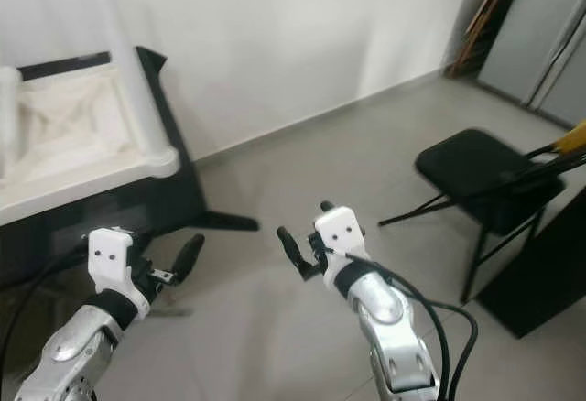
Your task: Building children table
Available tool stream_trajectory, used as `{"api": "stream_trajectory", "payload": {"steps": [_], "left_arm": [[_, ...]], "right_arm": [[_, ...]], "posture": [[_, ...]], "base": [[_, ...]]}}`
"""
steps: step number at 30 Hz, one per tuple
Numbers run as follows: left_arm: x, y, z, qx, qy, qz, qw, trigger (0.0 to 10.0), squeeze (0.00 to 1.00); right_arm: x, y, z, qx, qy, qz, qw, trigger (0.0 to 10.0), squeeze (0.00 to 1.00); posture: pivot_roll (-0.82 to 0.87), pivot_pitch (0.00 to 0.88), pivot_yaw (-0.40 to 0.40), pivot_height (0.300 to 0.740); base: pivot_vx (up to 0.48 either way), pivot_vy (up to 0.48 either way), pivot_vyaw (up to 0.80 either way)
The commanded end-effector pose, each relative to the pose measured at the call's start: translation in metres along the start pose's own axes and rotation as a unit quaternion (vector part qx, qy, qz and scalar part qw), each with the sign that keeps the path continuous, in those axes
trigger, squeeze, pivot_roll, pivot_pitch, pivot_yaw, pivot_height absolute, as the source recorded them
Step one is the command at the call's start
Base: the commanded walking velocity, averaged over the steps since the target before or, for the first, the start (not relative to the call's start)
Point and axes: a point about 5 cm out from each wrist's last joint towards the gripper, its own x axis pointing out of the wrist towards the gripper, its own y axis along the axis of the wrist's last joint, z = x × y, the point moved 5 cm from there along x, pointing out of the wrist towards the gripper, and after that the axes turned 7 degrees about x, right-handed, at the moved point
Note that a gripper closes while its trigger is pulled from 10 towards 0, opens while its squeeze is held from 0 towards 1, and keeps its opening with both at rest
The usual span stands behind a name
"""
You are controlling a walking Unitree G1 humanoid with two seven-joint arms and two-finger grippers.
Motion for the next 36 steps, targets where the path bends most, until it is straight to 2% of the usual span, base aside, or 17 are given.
{"api": "stream_trajectory", "payload": {"steps": [1, 7, 10, 12, 17, 36], "left_arm": [[-0.0027, -0.0148, -0.0044, 0.012, 0.006, -0.036, 0.999, 10.0, 0.00], [-0.0016, -0.0162, -0.0029, 0.004, 0.007, -0.040, 0.999, 10.0, 0.00], [-0.0017, -0.0187, 0.0000, 0.018, -0.001, -0.048, 0.999, 10.0, 0.00], [-0.0016, -0.0198, 0.0014, 0.009, -0.005, -0.048, 0.999, 10.0, 0.00], [-0.0011, -0.0183, 0.0007, -0.007, -0.005, -0.040, 0.999, 10.0, 0.00], [-0.0011, -0.0167, -0.0025, 0.003, -0.004, -0.038, 0.999, 10.0, 0.00]], "right_arm": [[0.0037, -0.0019, -0.0083, -0.001, 0.012, -0.001, 1.000, 10.0, 0.00], [0.0045, -0.0046, -0.0058, -0.004, 0.003, -0.006, 1.000, 10.0, 0.00], [0.0049, -0.0062, -0.0044, -0.006, 0.000, -0.010, 1.000, 10.0, 0.00], [0.0071, -0.0067, -0.0022, -0.012, -0.009, -0.013, 1.000, 10.0, 0.00], [0.0099, -0.0068, -0.0004, -0.016, -0.017, -0.015, 1.000, 10.0, 0.00], [0.0135, -0.0085, -0.0032, 0.012, -0.009, -0.017, 1.000, 10.0, 0.00]], "posture": [[-0.12, 0.121, -0.005, 0.740], [-0.12, 0.122, -0.011, 0.740], [-0.11, 0.120, -0.015, 0.740], [-0.11, 0.118, -0.015, 0.740], [-0.10, 0.116, -0.009, 0.740], [-0.09, 0.129, -0.008, 0.740]], "base": [[0.000, -0.334, 0.00], [0.000, -0.056, 0.00], [0.000, 0.000, 0.00], [0.000, 0.000, 0.00], [0.321, 0.000, 0.00], [0.350, 0.000, 0.00]]}}
